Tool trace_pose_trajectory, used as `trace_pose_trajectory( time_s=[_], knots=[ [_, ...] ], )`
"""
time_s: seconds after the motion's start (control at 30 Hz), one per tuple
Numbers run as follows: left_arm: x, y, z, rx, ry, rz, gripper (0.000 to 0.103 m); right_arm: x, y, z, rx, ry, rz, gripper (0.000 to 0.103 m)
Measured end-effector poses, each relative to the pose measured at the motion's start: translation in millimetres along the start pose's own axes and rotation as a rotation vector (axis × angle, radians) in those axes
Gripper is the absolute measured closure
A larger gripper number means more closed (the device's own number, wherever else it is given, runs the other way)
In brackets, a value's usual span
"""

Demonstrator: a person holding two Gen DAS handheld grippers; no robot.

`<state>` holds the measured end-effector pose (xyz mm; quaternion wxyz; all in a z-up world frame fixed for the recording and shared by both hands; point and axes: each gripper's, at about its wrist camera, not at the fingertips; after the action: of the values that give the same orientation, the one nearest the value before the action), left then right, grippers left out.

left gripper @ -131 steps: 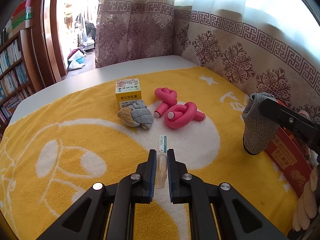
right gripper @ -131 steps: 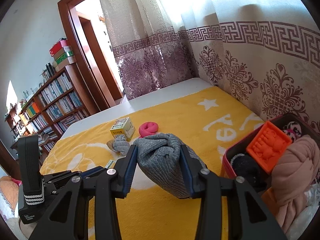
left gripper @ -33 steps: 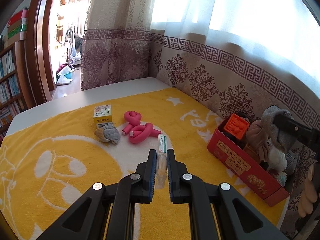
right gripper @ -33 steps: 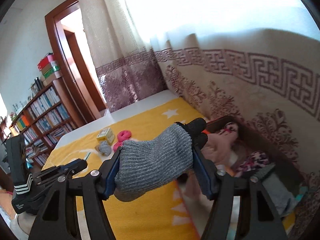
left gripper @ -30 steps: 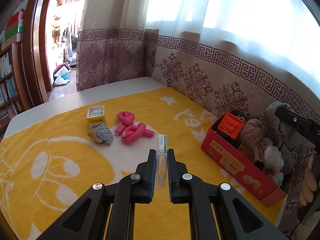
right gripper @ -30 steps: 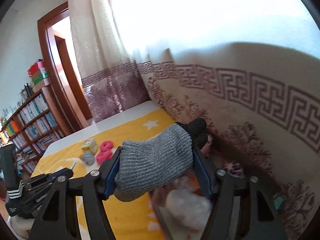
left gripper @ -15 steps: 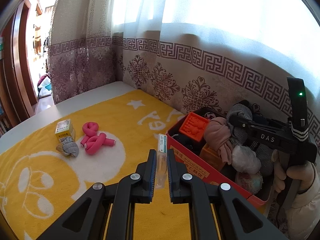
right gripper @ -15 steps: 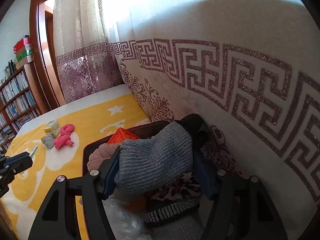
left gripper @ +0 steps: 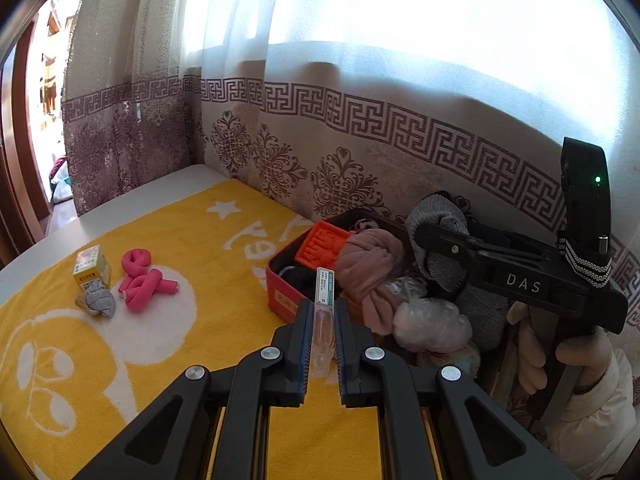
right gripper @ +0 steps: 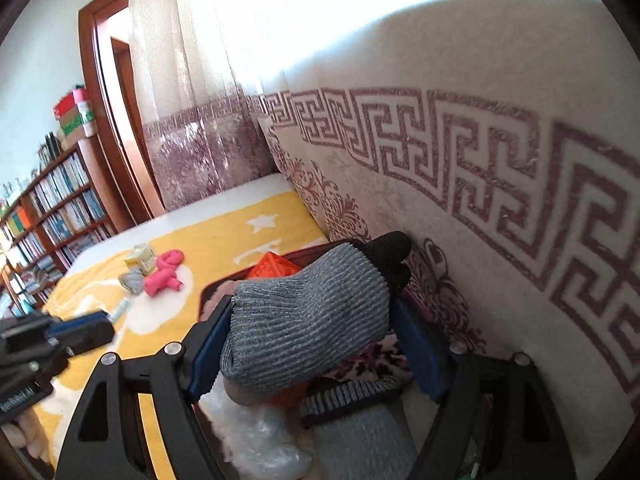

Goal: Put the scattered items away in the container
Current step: 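Lower the vial into the red box and open the left tool while right tool releases the sleeve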

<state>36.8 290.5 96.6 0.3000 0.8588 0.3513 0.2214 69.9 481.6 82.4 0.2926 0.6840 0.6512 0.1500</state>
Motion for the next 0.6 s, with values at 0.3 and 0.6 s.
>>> trace_pose_trajectory(
  time_s=[0.3, 0.6],
  knots=[
    [52.6, -4.7, 2.3, -0.025, -0.086, 0.109, 0.092, 8.0, 43.6, -1.9, 0.109, -0.093, -0.162, 0.022],
    [89.3, -23.4, 4.0, -0.057, -0.143, 0.186, 0.092, 13.1, 47.4, -9.8, 0.127, -0.158, -0.276, 0.021]
  ],
)
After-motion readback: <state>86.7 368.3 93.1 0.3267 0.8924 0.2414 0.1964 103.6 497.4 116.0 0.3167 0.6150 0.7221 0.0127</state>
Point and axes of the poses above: each gripper's, at about its wrist camera, not at the fingertips, and y roughly against the way its jaws point, x to its right, z to its underside, and after that the axes turned 3 degrees about -x, right-handed
